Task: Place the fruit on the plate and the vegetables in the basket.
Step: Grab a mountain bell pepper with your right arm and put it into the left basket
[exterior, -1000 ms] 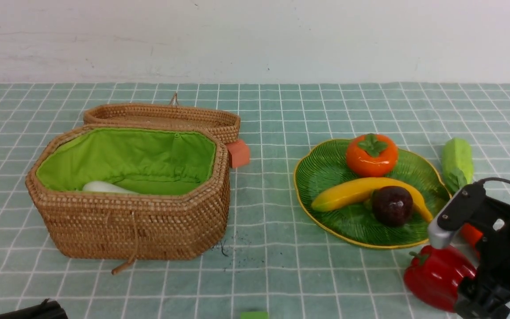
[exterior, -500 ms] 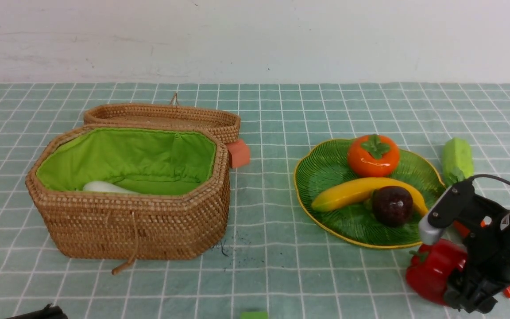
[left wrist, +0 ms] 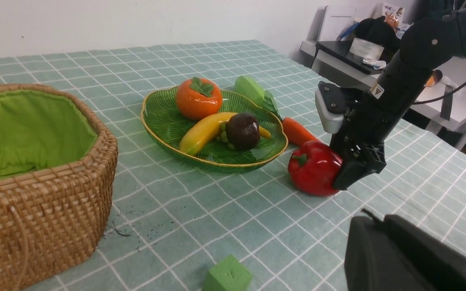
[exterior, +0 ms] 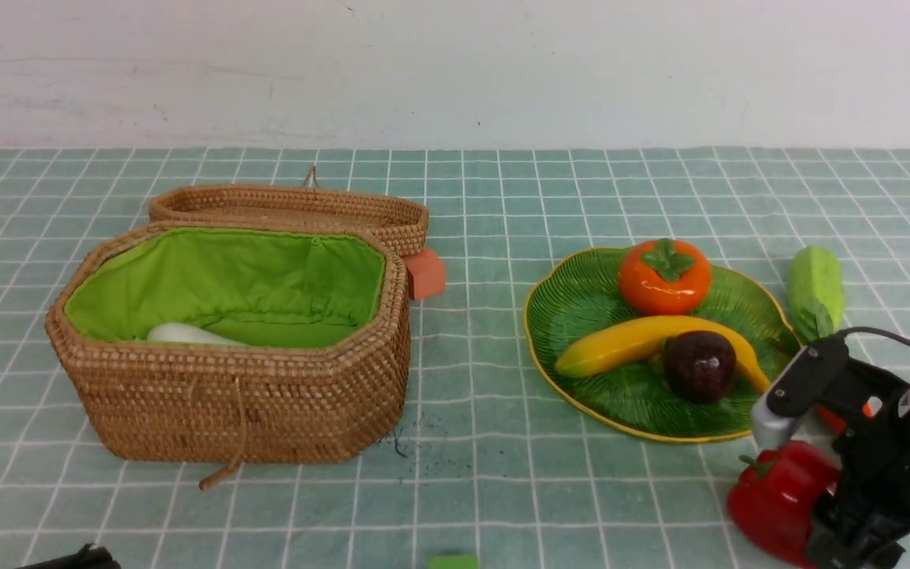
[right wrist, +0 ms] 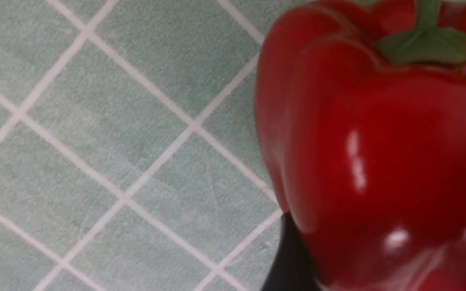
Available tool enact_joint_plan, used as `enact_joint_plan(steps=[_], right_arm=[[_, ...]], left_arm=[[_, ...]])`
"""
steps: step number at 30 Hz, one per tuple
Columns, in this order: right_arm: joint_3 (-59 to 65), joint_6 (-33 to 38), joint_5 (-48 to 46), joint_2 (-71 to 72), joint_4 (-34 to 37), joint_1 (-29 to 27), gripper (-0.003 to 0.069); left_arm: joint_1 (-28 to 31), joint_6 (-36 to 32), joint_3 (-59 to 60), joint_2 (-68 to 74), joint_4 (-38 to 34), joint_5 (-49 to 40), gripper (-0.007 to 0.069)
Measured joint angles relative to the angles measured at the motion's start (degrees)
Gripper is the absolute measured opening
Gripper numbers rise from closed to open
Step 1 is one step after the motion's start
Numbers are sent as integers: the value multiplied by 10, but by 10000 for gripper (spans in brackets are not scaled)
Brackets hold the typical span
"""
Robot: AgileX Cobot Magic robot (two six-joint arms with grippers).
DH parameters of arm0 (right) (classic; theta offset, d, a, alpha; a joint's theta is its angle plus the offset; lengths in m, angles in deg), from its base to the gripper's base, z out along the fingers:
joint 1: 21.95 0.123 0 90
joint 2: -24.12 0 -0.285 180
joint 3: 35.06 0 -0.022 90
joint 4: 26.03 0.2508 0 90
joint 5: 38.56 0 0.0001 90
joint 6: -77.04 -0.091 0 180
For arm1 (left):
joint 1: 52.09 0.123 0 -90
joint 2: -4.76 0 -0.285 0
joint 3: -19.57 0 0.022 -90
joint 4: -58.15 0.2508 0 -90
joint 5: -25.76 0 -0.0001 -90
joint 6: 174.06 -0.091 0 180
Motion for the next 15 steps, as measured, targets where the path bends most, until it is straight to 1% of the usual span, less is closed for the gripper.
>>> enact_joint_plan(steps=[3,5,7,10,11,12,13,14,15], right_arm=[[-47,-50,-100,16,11,5,494],[-93,-78,-156,39,24,22,494],[-148,-98,-182,63,35,49,494],[-218,-111,-192,82,47,90,494],[-241,-114,-192,86,50,105,494],[-293,-115,-188,86,66,140,494],[-329,-113,-181,81,79,166,494],[-378,-102,-170,66,96,204,494],[-385,-102,-168,63,99,210,494]], left_arm=[[0,0,0,0,1,-2,22],[0,0,0,0,8,-2,13],[0,6,-1,1,21,-2,2],[0,30,-6,4,52,-2,-13],[0,44,-9,7,69,-2,-13],[0,70,-15,12,102,-3,-13],[1,104,-21,17,144,-6,-13],[6,155,-27,22,194,-14,-13],[7,155,-28,23,202,-14,-13]])
